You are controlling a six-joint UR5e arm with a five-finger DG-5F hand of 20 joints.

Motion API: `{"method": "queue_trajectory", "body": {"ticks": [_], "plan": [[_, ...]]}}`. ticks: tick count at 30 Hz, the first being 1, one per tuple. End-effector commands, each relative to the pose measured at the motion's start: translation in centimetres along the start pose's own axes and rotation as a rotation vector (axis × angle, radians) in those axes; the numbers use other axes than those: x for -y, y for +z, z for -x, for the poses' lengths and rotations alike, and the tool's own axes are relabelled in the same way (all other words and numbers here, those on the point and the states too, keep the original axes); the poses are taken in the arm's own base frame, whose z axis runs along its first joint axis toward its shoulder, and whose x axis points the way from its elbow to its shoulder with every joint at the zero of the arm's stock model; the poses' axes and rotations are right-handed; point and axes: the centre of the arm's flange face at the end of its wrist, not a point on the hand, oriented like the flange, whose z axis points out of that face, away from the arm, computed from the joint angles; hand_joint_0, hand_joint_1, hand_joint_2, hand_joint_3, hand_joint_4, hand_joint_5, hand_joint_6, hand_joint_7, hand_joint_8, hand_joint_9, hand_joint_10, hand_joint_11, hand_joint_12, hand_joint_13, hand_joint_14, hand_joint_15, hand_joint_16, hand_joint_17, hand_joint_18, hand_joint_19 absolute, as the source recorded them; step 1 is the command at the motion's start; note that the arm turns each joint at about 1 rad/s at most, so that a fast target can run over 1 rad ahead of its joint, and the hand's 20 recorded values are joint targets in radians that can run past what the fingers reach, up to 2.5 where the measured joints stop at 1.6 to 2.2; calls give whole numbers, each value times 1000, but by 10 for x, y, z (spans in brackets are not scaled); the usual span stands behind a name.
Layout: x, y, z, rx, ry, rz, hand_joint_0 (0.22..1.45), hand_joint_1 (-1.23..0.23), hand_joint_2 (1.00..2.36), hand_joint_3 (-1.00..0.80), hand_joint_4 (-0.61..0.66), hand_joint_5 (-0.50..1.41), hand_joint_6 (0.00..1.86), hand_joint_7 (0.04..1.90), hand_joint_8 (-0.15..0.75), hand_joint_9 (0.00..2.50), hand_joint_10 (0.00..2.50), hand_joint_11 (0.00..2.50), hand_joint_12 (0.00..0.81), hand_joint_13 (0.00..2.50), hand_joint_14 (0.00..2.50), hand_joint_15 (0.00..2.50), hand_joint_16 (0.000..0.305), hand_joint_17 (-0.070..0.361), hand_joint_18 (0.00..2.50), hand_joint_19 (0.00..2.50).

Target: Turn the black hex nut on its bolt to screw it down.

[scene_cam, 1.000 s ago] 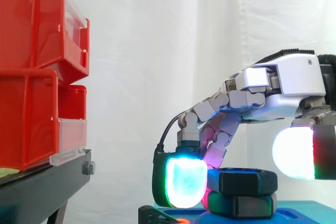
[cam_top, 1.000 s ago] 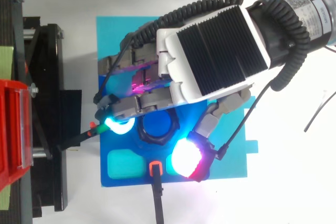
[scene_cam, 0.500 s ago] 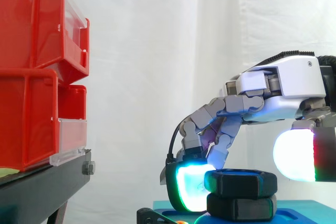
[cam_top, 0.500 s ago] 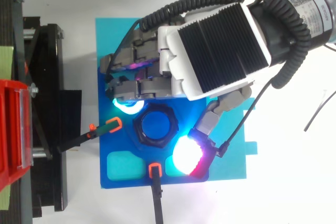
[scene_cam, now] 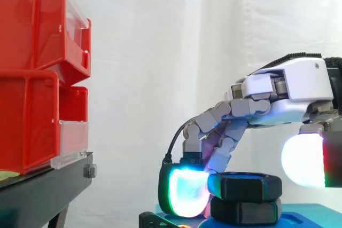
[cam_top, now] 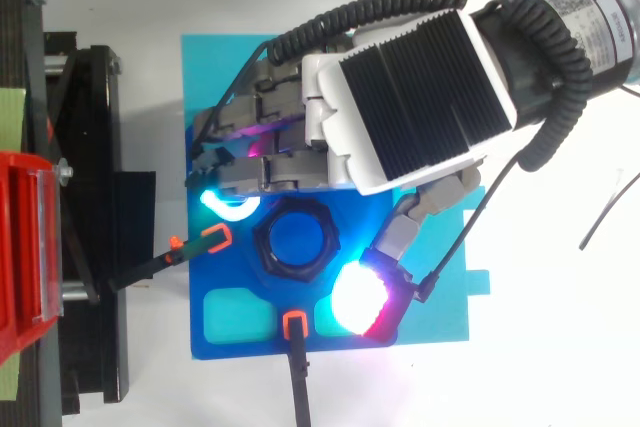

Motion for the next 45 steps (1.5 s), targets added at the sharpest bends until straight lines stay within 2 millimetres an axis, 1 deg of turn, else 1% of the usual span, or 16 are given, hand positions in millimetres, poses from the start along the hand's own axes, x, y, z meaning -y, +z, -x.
{"method": "queue_trajectory", "body": {"ticks": [1,3,6,8,14,21,25,26,27,33,36,43,45], "plan": [[0,1,2,4,2,1,376,-440,1000,-500,324,-171,502,767,353,755,8,343,413,589,4,121,63,142,705,362],[0,4,12,24,-8,4,375,-507,1000,-500,304,-199,502,731,344,692,8,340,412,569,5,119,64,143,691,358],[-1,6,18,33,-13,7,388,-604,1000,-500,282,-220,502,730,338,632,8,361,409,533,3,121,62,139,646,369],[-2,8,21,40,-16,9,399,-638,1000,-500,267,-229,502,746,332,598,9,371,406,521,4,131,61,136,632,380],[-8,12,20,37,-17,18,411,-696,1000,-500,272,-236,502,777,324,568,9,397,400,491,4,135,59,133,607,396],[-19,19,16,29,-20,31,386,-766,1000,-500,298,-232,502,813,329,553,9,409,408,473,6,130,61,137,606,391],[-24,21,13,23,-18,36,408,-798,1000,-500,304,-229,502,864,320,545,12,441,395,465,4,137,58,132,590,402],[-25,21,13,21,-15,39,425,-803,1000,-500,304,-229,502,881,311,548,10,468,386,466,4,144,57,128,584,402],[-26,22,12,21,-15,39,481,-802,1000,-500,296,-225,502,926,291,544,12,491,365,458,5,150,52,117,570,428],[-28,22,11,10,-12,41,571,-809,1000,-500,293,-211,502,1029,273,545,12,497,335,462,6,160,47,105,557,447],[-29,20,9,-8,-3,39,585,-807,1000,-500,299,-196,502,1070,273,564,13,513,333,470,6,166,46,104,565,444],[-28,19,9,-15,0,36,580,-795,1000,-500,305,-187,502,1073,278,585,13,515,333,474,6,165,46,104,566,445],[-29,19,7,-17,2,36,587,-789,1000,-500,314,-169,501,1115,284,626,13,518,333,482,6,155,46,103,565,446]]}}
